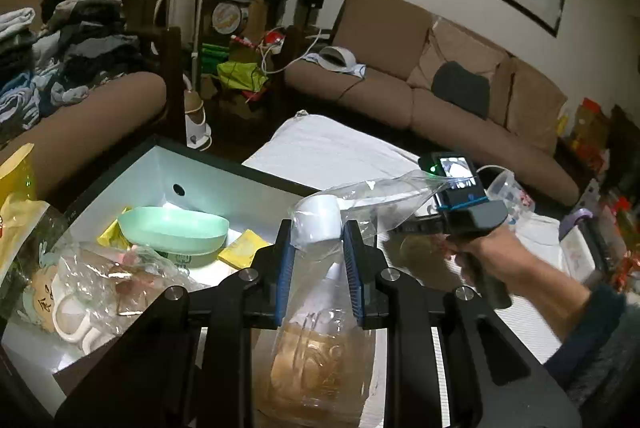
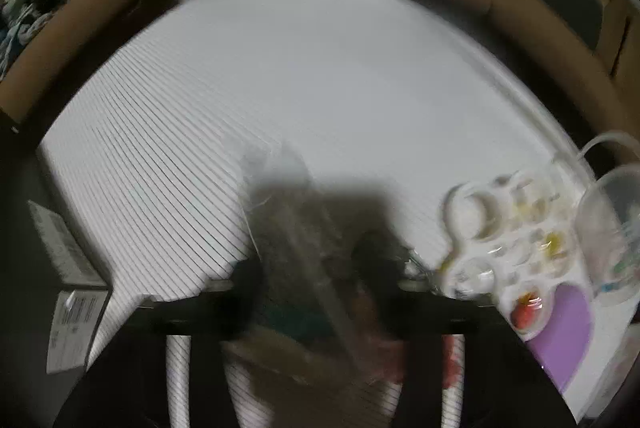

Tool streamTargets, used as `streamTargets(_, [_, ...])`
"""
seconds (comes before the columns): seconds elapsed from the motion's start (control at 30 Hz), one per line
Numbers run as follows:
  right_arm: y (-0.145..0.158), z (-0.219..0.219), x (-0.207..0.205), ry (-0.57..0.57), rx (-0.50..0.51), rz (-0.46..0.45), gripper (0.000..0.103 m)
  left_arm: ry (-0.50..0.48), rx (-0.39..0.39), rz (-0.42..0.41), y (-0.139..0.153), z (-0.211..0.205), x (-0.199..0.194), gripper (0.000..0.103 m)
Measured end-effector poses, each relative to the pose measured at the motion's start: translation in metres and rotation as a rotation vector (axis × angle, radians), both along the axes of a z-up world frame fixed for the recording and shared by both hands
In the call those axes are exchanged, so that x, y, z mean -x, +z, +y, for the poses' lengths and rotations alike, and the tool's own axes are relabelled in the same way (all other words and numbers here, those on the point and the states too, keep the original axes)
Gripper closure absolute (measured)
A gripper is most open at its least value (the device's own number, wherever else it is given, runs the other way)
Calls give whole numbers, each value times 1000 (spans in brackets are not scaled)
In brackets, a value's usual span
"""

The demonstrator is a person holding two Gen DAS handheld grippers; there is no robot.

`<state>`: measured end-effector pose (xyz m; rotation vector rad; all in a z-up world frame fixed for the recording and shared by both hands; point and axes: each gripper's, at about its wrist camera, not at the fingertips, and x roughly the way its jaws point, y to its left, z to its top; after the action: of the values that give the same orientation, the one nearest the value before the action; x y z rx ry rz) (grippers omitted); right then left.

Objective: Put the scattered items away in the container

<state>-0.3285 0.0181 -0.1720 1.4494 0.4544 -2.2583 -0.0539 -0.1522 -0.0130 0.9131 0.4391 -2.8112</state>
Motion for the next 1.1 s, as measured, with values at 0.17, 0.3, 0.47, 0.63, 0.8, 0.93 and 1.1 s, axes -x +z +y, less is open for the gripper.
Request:
streamTargets(0.17, [33, 21, -24, -27, 102, 64, 98, 9, -8, -8, -2, -2, 0, 81])
streamTargets(0.3, [88, 58, -71, -33, 240, 125, 98, 7, -4, -12, 0, 5, 2, 81])
streamTargets(0.47, [141, 112, -165, -32, 259, 266, 98, -24, 27, -26, 5, 26, 3, 81])
streamTargets(0.63, [157, 146, -238, -98, 336, 283, 98, -53, 70, -5, 17, 47, -6, 81])
streamTargets(0.8, [137, 158, -290, -162, 415, 277, 98, -92, 78, 23, 25, 49, -16, 81])
streamTargets(0.93, [124, 146, -291, -179, 454, 211, 98, -28, 54, 42, 31, 26, -27, 81])
streamTargets(1.1, [144, 116, -306, -119, 535, 232, 98, 40, 50, 36, 32, -3, -40, 81])
